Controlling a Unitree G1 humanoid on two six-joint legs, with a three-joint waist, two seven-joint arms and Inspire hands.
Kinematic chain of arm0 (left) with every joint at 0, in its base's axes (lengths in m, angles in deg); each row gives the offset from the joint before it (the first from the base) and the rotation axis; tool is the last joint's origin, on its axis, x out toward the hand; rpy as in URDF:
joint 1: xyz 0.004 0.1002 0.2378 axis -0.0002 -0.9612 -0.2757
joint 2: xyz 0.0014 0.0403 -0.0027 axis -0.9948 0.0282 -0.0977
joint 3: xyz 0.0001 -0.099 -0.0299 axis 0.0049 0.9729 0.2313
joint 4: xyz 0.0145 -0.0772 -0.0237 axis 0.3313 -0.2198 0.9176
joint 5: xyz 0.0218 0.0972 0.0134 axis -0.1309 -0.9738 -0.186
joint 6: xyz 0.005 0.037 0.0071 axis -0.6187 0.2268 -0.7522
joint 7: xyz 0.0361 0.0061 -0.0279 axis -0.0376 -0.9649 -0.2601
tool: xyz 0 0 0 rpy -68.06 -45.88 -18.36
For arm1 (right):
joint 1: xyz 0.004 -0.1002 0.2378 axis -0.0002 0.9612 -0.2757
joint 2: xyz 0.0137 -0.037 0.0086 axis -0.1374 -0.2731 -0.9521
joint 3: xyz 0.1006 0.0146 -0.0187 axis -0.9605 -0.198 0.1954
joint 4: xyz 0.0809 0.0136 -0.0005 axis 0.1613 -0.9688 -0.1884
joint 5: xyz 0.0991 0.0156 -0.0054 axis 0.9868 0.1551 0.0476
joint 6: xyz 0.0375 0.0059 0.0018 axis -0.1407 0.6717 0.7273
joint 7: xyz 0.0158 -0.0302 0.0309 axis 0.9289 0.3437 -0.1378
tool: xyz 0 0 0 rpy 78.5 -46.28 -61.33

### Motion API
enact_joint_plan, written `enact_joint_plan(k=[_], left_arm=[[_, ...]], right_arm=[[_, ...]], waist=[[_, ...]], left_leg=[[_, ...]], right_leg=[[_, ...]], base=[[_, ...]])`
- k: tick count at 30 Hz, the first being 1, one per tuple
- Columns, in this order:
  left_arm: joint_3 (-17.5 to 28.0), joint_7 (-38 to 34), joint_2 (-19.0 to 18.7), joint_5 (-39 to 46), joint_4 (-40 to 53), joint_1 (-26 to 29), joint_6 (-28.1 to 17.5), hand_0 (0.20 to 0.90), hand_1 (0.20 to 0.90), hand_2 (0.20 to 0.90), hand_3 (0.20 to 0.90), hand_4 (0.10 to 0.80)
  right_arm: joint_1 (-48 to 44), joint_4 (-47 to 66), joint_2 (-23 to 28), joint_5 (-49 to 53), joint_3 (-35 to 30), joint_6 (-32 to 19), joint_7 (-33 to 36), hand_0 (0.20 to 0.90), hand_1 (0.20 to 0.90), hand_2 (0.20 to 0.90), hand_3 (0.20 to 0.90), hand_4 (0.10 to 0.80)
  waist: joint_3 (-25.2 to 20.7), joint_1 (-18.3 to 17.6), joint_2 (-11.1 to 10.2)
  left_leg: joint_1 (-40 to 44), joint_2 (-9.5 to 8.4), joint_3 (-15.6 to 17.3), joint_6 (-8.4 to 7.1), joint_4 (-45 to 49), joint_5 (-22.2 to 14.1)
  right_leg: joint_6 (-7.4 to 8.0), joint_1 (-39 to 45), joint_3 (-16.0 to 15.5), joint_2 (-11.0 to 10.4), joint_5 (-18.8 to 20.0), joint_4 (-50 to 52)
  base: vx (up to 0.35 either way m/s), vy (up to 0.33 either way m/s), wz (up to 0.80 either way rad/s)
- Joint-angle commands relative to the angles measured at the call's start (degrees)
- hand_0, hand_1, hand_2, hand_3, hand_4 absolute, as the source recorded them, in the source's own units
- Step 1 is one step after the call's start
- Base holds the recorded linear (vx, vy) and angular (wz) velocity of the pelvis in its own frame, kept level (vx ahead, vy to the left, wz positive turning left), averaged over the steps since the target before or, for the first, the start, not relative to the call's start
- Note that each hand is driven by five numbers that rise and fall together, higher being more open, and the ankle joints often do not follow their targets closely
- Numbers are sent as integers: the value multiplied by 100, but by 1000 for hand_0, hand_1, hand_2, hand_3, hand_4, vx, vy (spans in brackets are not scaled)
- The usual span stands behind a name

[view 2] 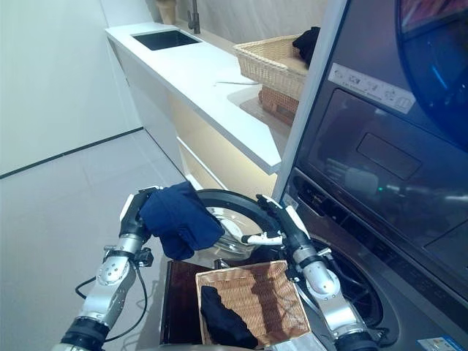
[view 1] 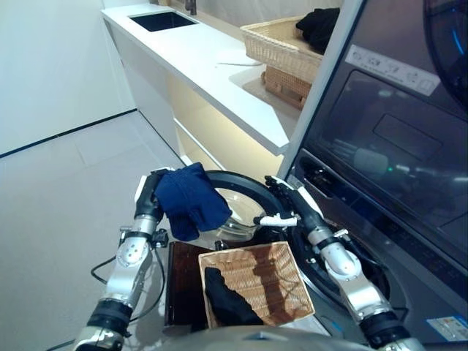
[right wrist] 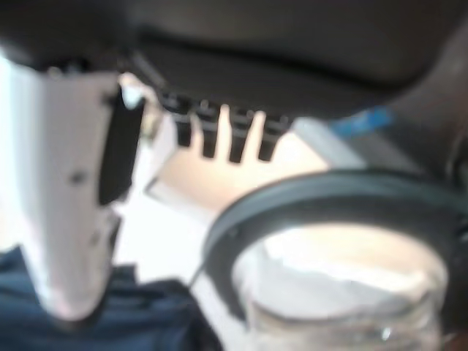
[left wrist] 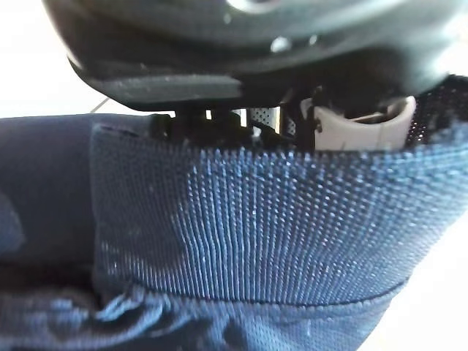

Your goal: Pick up the clothes and place them into the washing machine

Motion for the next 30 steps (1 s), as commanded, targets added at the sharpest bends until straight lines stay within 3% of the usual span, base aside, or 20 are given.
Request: enact_joint_plan(k=[1,22,30], left_arm=[[-147,216,40,246,25,1056,-715,200,200,200,200,300],[-1040,1017,452,1482,-273,1564,-661,200,200,200,200,300],[-1187,1232,549,1885,-299,1627,-623,200,200,200,200,300]], right_arm=[[-798,-59,-44,466,-18,-662,0,900,900,900,900,800],[-1776,-1566,-820,2122,1081,-430,-665,900,900,900,900,800],[-2054,-1784,-984,2216,1351,-375,-729,900,900,900,900,800]], waist=[[-382,140,-33],[-419,218,-16],[-414,248,-29]], left_leg=[[290,-162,-40,-241,27,-546],[304,-155,-41,-270,-12,-527],[282,-149,-41,-279,-15,-523]], right_leg=[[101,41,16,147,-218,110],[96,78,-24,142,-197,52],[100,56,-18,136,-191,54]], base=[[0,0,0],[1,-1,0],[0,0,0]])
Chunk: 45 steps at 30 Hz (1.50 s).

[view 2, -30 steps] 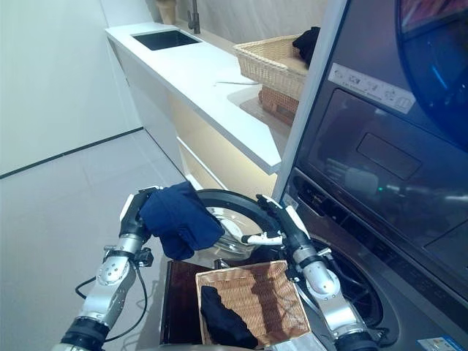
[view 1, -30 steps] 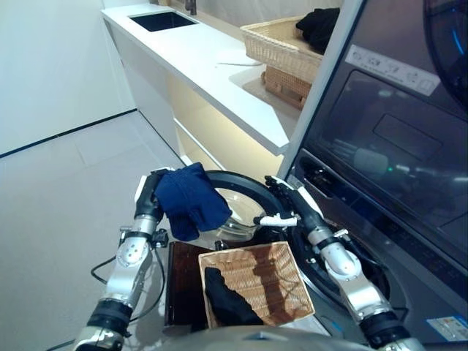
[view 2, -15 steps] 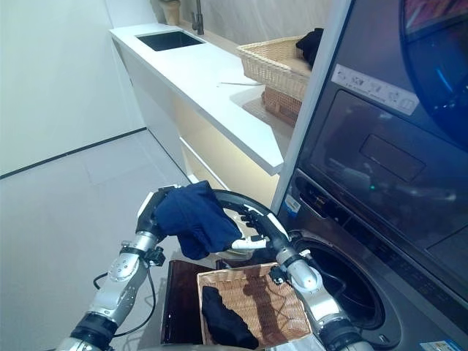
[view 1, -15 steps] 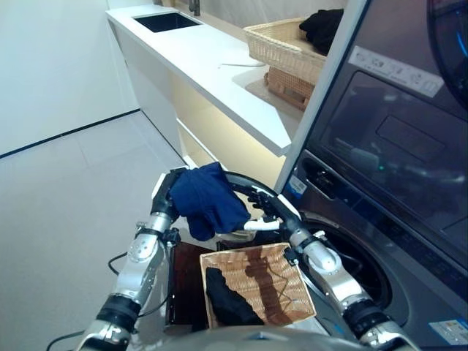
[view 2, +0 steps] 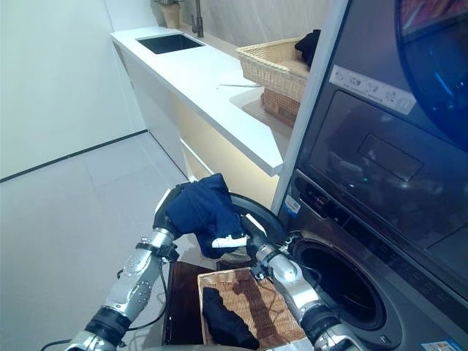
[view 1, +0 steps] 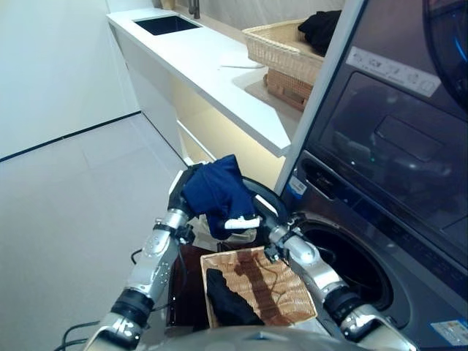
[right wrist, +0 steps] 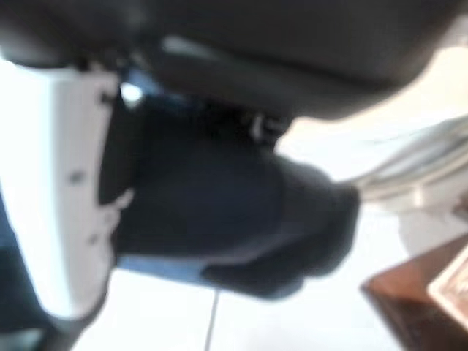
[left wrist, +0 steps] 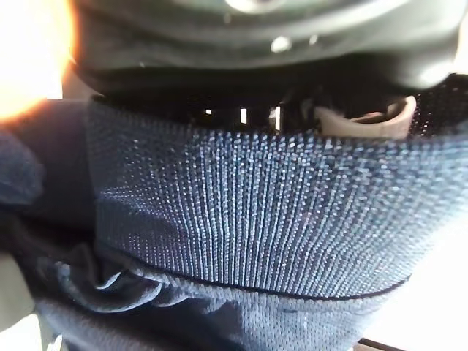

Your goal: Pick up the clothes and place them into the washing machine

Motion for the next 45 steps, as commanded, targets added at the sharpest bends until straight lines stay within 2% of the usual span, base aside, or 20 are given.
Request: enact_joint_plan(k=[1,20,22,23,45], left_arm=[[-258,287,215,334,-262,1159,-633,200,200,200,200,300],[-528,488,422,699,-103,1214,-547,200,200,200,200,300],[-560,496,438,727,-59,1228,-545,200,200,200,200,300],[-568,494,439,729,-51,1249,-547,200,200,200,200,300],[-420,441,438,682,-166,1189,-620,200,200,200,200,300]], right_arm=[[-774,-181,-378,291,-151,-400,-91,900,900,900,900,800],[-959,-165,-541,424,16,-428,-131,900,900,900,900,800],[-965,-158,-556,470,30,-435,-141,395,395,395,395,439],[-971,-161,-562,483,24,-438,-147,200,200,200,200,300],[-689,-94,-517,938,-304,-554,-187,200,200,200,200,300]], waist=[[-382,231,-103],[-343,238,-99],[-340,240,-93],[-338,240,-94],[-377,205,-84]], left_leg=[[231,-155,8,-279,-39,-528],[228,-156,-26,-275,-39,-551],[228,-154,-23,-276,-39,-552],[231,-155,-23,-275,-39,-556],[290,-151,8,-280,-39,-595]], right_leg=[[112,-16,37,134,-173,61],[99,-9,13,138,-194,42],[98,-9,13,142,-196,41],[98,-5,12,144,-199,39],[104,43,59,161,-222,16]], base=[[0,0,0],[1,0,0],[0,0,0],[0,0,0],[5,-1,-1]])
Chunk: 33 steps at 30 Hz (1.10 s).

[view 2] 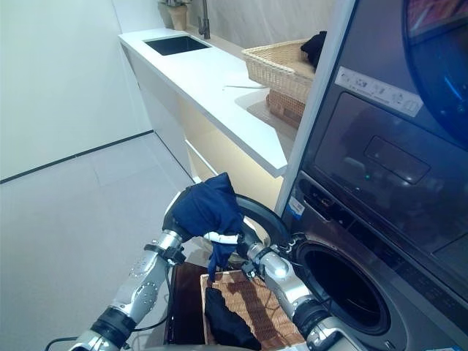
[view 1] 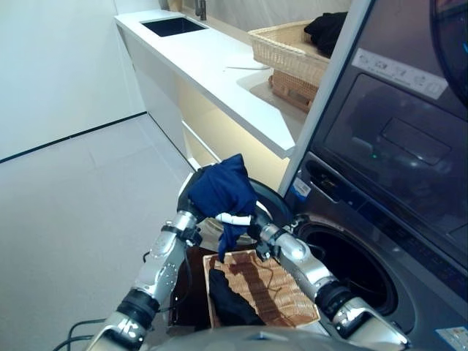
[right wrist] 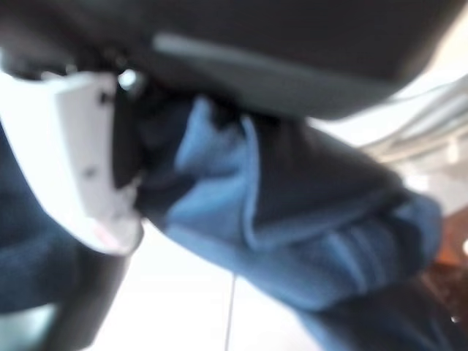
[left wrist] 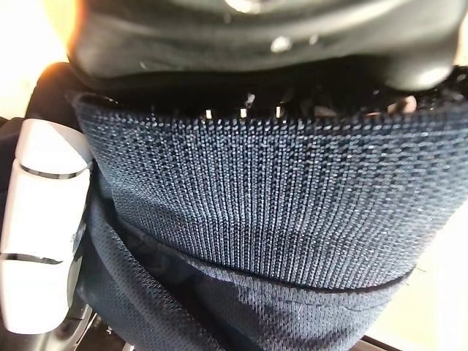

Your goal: Pick up the clothes and place them into the washing machine

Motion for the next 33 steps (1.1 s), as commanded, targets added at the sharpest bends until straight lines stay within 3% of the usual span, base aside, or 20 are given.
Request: enact_joint_plan(k=[1,12,13,14,33], left_arm=[[2,310,343,71,-157,1144,-626,200,200,200,200,300],[208,47,208,-235,-158,1073,-743,200,200,200,200,300],[229,1,195,-280,-162,1060,-748,823,823,823,823,745],[248,-37,192,-311,-170,1037,-746,900,900,900,900,800],[378,-354,71,-776,-210,860,-760,900,900,900,900,800]], right_arm=[[-496,113,-331,407,-530,-582,-75,200,200,200,200,300],[-162,76,-219,79,-963,-717,347,200,200,200,200,300],[-136,83,-204,38,-994,-730,387,200,200,200,200,300],[-108,104,-197,23,-1023,-737,413,200,200,200,200,300],[77,289,-193,242,-1408,-887,632,200,200,200,200,300]], waist=[[-344,89,-98],[-368,58,-99],[-370,56,-98],[-369,55,-98],[-339,23,-101]], left_leg=[[312,-147,9,-267,-39,-586],[347,-136,13,-278,-39,-587],[347,-135,14,-278,-39,-586],[349,-135,16,-278,-39,-588],[335,-117,42,-281,-39,-562]], right_leg=[[102,63,63,162,-225,3],[103,103,41,165,-227,-4],[103,102,38,163,-224,-4],[101,105,40,165,-224,-4],[93,61,62,182,-195,16]], base=[[0,0,0],[0,0,0],[0,0,0],[0,0,0],[0,0,0]])
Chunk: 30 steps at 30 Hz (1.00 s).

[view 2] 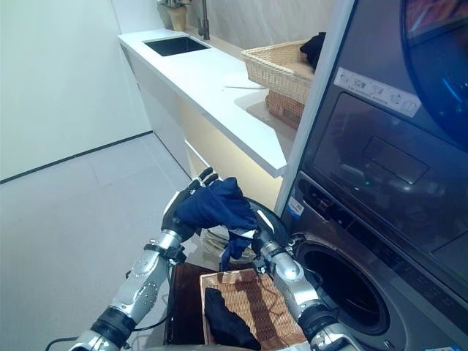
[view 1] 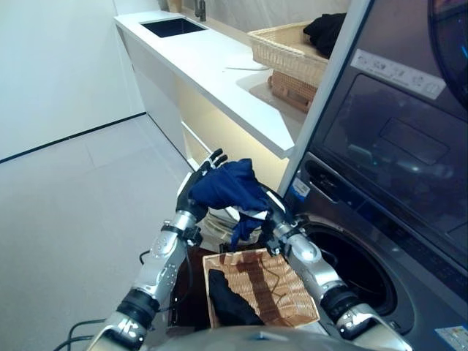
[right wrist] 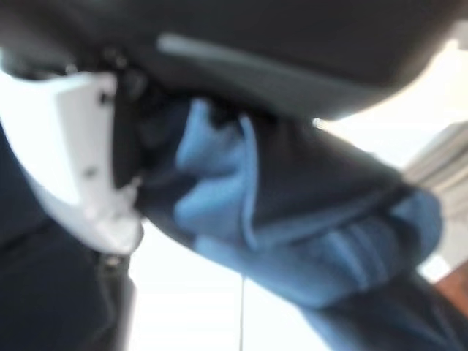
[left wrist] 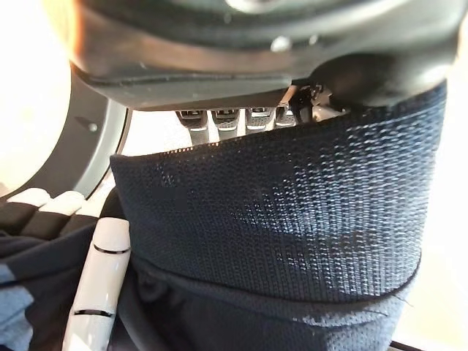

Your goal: Pick up the clothes and place them into the washing machine

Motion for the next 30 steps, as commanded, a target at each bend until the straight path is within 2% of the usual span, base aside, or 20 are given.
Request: enact_joint_plan(k=[1,20,30], left_arm=[[361,-4,72,-182,-214,821,-757,900,900,900,900,800],[900,-84,-82,-327,-293,355,-765,900,900,900,900,800],[1043,-150,-77,-302,-345,266,-781,900,900,900,900,800]], right_arm=[[-175,413,-146,291,-638,-819,159,200,200,200,200,300],[342,1405,-121,563,-1638,-1136,416,200,200,200,200,300],[399,1634,-201,753,-1886,-1249,501,200,200,200,200,300]], waist=[[-332,29,-81],[-266,-17,-57],[-248,-10,-50]], left_leg=[[316,-120,47,-296,-37,-570],[281,-140,90,-268,-30,-594],[293,-148,97,-263,-30,-610]], right_leg=[[93,36,68,181,-193,19],[127,-32,113,168,-187,49],[124,-43,135,173,-192,55]], base=[[-4,7,-4],[1,2,-1],[0,0,0]])
